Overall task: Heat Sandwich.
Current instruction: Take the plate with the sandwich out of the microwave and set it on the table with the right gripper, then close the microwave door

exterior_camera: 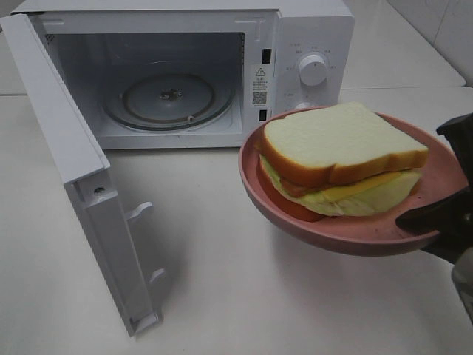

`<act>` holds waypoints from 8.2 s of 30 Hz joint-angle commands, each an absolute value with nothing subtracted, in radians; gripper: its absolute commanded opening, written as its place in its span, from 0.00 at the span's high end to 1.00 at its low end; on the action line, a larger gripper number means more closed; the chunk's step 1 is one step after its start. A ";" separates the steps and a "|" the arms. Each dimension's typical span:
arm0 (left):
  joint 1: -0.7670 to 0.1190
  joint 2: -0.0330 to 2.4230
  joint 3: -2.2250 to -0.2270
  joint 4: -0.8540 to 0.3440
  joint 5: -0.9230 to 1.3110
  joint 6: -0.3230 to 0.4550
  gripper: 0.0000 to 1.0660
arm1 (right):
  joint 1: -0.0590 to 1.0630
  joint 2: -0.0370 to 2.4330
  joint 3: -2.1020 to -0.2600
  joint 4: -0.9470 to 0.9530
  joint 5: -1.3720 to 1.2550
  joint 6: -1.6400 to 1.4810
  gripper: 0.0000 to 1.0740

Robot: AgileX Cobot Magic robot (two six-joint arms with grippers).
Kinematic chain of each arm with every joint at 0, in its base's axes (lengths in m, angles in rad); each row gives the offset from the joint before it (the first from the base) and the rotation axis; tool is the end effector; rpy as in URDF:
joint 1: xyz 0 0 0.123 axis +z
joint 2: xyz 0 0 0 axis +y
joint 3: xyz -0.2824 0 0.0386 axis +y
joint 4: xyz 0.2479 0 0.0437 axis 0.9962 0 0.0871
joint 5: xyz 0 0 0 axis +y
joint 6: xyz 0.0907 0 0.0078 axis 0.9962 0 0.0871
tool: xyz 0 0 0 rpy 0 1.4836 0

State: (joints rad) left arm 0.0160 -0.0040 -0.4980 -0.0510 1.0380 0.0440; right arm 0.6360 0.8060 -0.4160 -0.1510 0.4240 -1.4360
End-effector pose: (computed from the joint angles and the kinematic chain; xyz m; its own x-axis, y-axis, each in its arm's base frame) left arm -0.0043 -0.0041 0.2785 -0.4328 0.0111 -0.9014 0.0314 0.9995 -0.0027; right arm 0.1210 0.0823 0.2395 0.5571 -0.8293 0.0432 -0.5303 -0.3953 -0.7500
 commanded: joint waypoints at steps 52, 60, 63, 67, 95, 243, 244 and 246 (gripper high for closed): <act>0.015 -0.027 -0.494 -0.052 1.033 0.042 0.08 | 0.632 0.758 -0.418 -0.780 0.883 -0.374 0.97; 0.015 -0.027 -0.494 -0.052 1.033 0.042 0.08 | 0.632 0.865 -0.418 -0.871 0.901 -0.146 0.97; 0.015 -0.027 -0.494 -0.052 1.033 0.042 0.08 | 0.632 0.921 -0.418 -0.907 0.903 0.000 0.97; 0.015 -0.027 -0.494 -0.052 1.033 0.042 0.08 | 0.632 1.008 -0.420 -0.939 0.904 0.155 0.97; 0.015 -0.027 -0.494 -0.052 1.033 0.042 0.08 | 0.632 1.647 -0.662 -0.954 1.088 0.886 0.94; 0.015 -0.027 -0.494 -0.052 1.033 0.042 0.08 | 0.199 0.218 -0.659 -0.042 1.118 0.048 0.29; 0.015 -0.027 -0.494 -0.052 1.033 0.042 0.08 | 0.185 0.204 -0.648 -0.042 1.114 0.048 0.29; 0.015 -0.027 -0.494 -0.052 1.033 0.042 0.08 | 0.170 0.187 -0.635 -0.042 1.111 0.048 0.28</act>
State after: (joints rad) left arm 0.0160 -0.0040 -0.4980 -0.0510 1.0380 0.0440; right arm 0.1790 0.1960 -0.6390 -0.0450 1.1270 0.0640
